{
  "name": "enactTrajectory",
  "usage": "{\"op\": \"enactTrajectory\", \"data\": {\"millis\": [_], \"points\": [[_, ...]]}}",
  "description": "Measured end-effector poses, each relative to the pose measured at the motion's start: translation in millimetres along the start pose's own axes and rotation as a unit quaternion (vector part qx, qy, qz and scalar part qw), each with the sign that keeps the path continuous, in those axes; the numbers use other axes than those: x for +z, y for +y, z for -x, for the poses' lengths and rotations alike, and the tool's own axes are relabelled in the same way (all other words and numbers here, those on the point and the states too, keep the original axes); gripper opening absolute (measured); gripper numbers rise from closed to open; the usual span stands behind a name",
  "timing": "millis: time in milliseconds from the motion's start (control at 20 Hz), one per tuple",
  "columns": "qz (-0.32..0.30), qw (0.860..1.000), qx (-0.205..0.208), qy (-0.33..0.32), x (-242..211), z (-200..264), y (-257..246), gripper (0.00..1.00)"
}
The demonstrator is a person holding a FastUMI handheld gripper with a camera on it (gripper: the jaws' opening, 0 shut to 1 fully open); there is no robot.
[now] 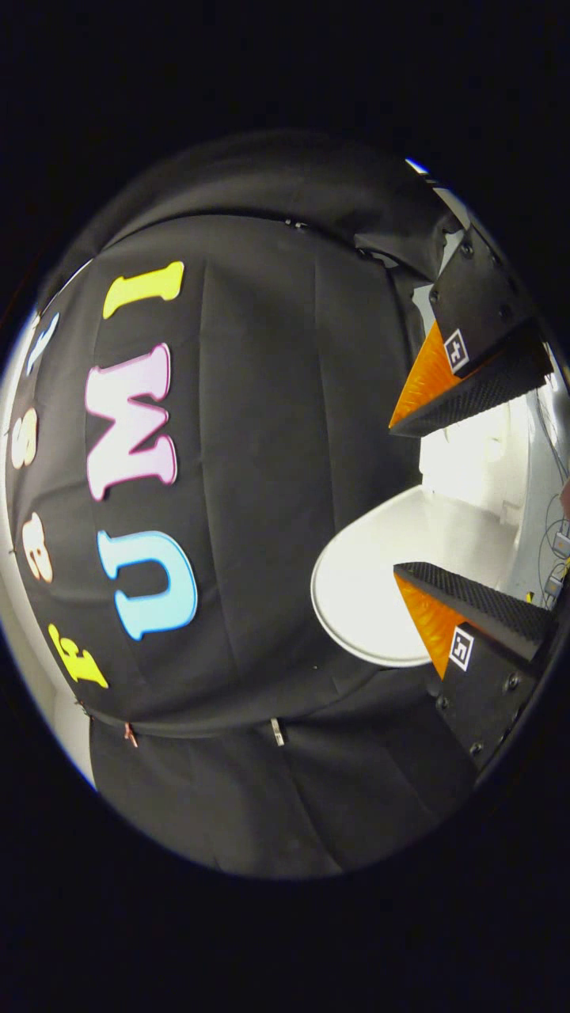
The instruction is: Open the toilet lid.
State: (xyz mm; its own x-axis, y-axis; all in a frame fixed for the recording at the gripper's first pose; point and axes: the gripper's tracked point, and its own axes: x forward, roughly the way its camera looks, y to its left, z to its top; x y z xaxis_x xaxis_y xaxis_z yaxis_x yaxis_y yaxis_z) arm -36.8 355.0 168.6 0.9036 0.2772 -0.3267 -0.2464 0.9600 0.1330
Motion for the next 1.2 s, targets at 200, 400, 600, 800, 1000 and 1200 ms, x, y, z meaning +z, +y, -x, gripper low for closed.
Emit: {"op": "enactTrajectory", "data": {"millis": [200, 400, 600, 800, 1000, 1200], "points": [[0.003, 0.998, -0.013, -0.054, -2, 4, -78, 0.99], [0.012, 0.996, -0.037, -0.083, -23, 5, -149, 0.99], [-0.014, 0.991, -0.044, -0.122, -36, 9, -196, 1.0], [0.012, 0.985, -0.071, -0.155, -59, 12, -237, 0.99], [0.022, 0.981, -0.088, -0.174, -77, 12, -254, 0.99], [0.032, 0.974, -0.105, -0.196, -97, 16, -265, 0.99]]}}
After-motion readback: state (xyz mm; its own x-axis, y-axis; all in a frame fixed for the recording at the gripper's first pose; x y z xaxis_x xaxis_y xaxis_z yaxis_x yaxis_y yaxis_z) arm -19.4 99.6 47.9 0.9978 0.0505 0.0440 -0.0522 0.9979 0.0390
